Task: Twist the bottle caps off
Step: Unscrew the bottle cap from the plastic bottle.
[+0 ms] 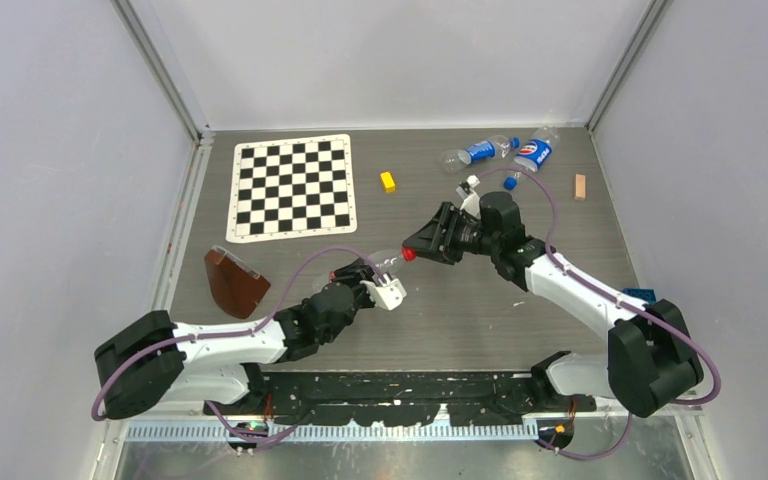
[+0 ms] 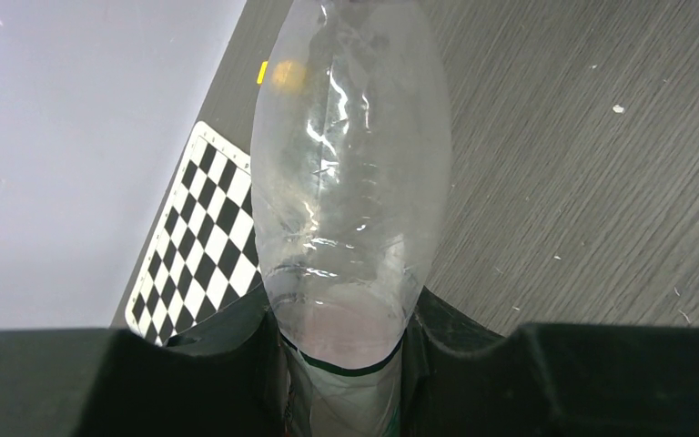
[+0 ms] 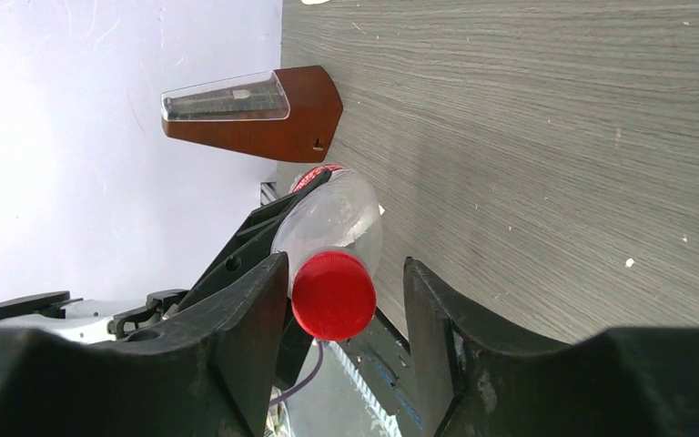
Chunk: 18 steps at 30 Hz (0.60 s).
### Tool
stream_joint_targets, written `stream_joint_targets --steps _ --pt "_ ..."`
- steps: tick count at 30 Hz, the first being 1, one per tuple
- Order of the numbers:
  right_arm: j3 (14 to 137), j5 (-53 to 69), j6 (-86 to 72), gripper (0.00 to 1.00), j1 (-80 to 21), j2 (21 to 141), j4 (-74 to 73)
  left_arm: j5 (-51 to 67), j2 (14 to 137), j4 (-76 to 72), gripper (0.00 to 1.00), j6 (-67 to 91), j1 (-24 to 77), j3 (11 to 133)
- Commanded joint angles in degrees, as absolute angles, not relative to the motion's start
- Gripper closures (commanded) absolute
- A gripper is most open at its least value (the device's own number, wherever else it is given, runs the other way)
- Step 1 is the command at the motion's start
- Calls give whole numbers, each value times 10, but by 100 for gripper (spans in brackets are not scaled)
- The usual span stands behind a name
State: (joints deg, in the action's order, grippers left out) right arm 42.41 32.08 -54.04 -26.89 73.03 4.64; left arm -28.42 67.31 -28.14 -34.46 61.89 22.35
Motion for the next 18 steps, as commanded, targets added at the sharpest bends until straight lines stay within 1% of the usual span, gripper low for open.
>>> stream_joint_targets --steps 1,3,5,6,7,9,15,18 --pt "449 332 -539 48 -270 737 76 -296 663 -332 98 -351 622 232" --pt "447 341 -543 52 -270 739 88 -295 664 -334 98 -352 622 232" --pt "446 350 -544 54 -270 739 94 -298 668 -338 98 -354 622 232" --pt "446 352 -544 53 -270 739 97 -300 670 -340 97 -355 622 234" --pt "446 357 -541 47 -270 739 98 -304 674 -340 97 -355 622 236" --pt "446 362 -536 41 -270 737 94 -307 680 -334 97 -354 622 240" --pt "452 352 -518 40 -269 732 67 -310 693 -329 96 -353 622 247" --pt "452 351 -518 44 -270 733 68 -313 692 -329 96 -353 622 247"
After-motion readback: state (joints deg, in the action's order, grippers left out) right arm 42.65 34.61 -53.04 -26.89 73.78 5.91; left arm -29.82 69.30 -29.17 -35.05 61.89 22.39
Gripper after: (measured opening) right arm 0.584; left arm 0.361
